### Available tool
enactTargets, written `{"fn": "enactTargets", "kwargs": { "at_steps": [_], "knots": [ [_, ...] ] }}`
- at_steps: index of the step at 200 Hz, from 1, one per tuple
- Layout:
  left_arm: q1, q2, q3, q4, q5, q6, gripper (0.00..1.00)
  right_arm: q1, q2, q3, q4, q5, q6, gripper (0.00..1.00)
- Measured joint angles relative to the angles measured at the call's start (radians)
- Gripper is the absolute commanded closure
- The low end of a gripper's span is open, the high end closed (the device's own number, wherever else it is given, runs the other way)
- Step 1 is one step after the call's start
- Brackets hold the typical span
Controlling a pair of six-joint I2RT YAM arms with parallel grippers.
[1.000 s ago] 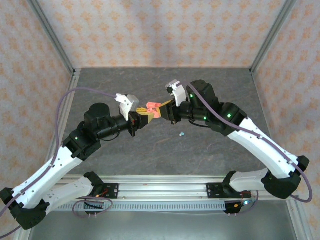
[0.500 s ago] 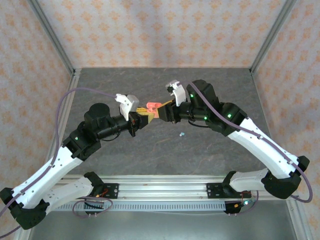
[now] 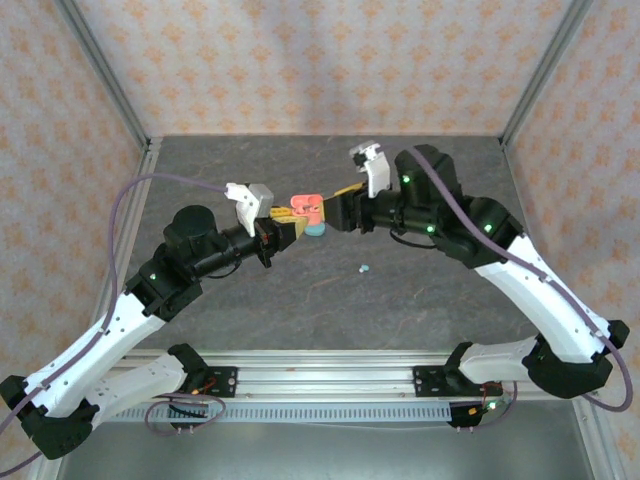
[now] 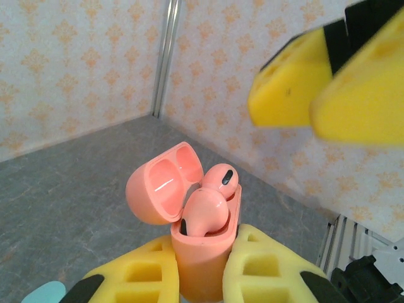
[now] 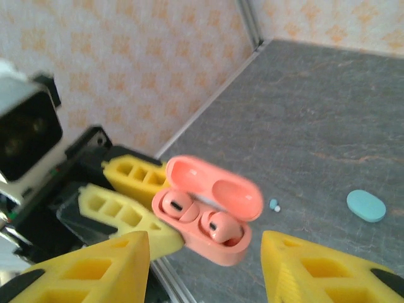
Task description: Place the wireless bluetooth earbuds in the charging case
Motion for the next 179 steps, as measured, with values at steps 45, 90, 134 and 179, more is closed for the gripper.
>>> {"fn": "enactTargets", "kwargs": {
  "at_steps": [45, 90, 134, 179],
  "knots": [
    [0.000, -0.008, -0.012, 0.057, 0.028, -0.011, 1.00, -0.177, 0.041, 0.071, -0.028, -0.134, 0.132, 0.64],
    [0.000, -0.014, -0.022, 0.115, 0.074, -0.034, 1.00, -0.233, 0.139, -0.021, 0.091, -0.422, 0.331, 0.88],
    [0.000, -0.023, -0.022, 0.122, 0.076, -0.060, 1.00, -0.238, 0.175, -0.113, 0.329, -0.639, 0.502, 0.90],
    [0.000, -0.022, -0.022, 0.119, 0.042, -0.087, 1.00, -0.233, 0.104, -0.161, 0.471, -0.754, 0.575, 0.90]
  ]
}}
